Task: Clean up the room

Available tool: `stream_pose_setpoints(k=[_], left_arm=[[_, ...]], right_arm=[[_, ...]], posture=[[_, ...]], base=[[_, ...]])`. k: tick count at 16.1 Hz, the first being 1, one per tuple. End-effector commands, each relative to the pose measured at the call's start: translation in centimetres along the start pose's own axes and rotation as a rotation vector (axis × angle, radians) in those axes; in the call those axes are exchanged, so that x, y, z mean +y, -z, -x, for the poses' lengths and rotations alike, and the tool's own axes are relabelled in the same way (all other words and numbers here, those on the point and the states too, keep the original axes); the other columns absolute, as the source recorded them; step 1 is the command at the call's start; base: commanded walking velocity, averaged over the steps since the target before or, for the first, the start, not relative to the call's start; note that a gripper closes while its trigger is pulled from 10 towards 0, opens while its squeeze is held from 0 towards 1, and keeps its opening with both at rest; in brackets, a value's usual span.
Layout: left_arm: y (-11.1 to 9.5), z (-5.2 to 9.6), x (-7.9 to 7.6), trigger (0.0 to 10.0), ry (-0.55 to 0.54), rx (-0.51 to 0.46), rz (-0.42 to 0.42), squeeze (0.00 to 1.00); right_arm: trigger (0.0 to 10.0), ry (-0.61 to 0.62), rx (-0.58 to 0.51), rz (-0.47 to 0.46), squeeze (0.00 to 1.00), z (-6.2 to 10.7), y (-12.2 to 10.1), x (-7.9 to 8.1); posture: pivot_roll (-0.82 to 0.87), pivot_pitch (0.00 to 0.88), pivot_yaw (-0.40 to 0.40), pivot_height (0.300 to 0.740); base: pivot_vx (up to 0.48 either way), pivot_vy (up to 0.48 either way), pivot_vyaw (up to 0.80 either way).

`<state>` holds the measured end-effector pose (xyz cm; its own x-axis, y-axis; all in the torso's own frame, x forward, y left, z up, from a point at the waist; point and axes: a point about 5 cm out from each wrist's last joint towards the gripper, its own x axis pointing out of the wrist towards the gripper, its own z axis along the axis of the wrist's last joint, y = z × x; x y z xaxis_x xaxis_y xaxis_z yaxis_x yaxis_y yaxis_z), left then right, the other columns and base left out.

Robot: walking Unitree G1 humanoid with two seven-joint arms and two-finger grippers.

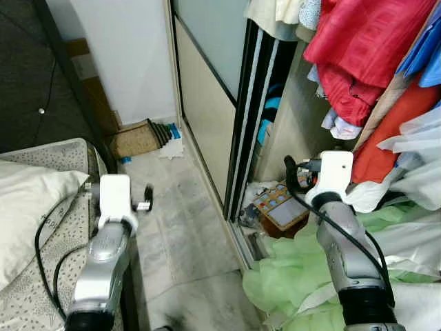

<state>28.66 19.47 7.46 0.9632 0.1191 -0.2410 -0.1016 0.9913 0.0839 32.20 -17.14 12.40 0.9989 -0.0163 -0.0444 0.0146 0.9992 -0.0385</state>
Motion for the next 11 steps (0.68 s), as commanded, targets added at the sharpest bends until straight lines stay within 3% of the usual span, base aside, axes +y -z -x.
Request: stream_pose_setpoints(k=[1,2,3,5,7,9,10,11], left_arm=[[1.7,0.3,0.4,10.0,-0.012,0.058,-0.007,0.0],[4.4,0.6,0.9,10.0,-0.022,0.172,0.017,0.0],[5.9,0.6,1.2,10.0,-0.034,0.266,0.09,0.0],[5.2,0.2,1.4,10.0,-0.042,0.225,0.091,0.0],[5.1,0.2,1.4,10.0,-0.04,0.193,0.035,0.0],[5.1,-0.1,0.9,10.0,-0.023,0.166,-0.007,0.0],[5.1,-0.3,0.8,10.0,-0.023,0.162,-0.009,0.0],[4.1,-1.0,0.3,10.0,-0.024,0.098,-0.031,0.0]], right_arm=[[10.0,0.004,0.044,0.032,0.0,0.3,1.4,-0.4],[10.0,0.013,0.113,0.051,0.0,0.7,3.8,-0.6],[10.0,0.026,0.169,0.053,0.0,1.2,5.6,-0.8],[10.0,0.036,0.21,0.05,0.0,1.8,7.0,-0.7],[10.0,0.09,0.232,0.045,0.0,1.9,7.6,-1.1],[10.0,0.069,0.244,0.057,0.0,2.1,8.7,-0.7],[10.0,0.073,0.243,0.061,0.0,2.0,8.8,-0.7],[10.0,0.097,0.232,0.053,0.0,1.2,8.3,-0.9]], posture=[[-0.02,0.119,-0.012,0.74],[-0.01,0.116,-0.012,0.74],[-0.01,0.116,-0.012,0.74],[0.0,0.113,-0.015,0.74],[0.01,0.11,-0.013,0.74],[0.02,0.082,-0.027,0.74],[0.01,0.081,-0.025,0.74],[0.0,0.066,-0.027,0.74]], base=[[0.0,0.0,0.0],[0.0,0.0,0.0],[0.0,0.0,0.0],[0.0,0.0,0.0],[0.0,0.0,0.0],[0.0,0.0,0.0],[0.0,0.0,0.0],[0.0,0.0,0.0]])
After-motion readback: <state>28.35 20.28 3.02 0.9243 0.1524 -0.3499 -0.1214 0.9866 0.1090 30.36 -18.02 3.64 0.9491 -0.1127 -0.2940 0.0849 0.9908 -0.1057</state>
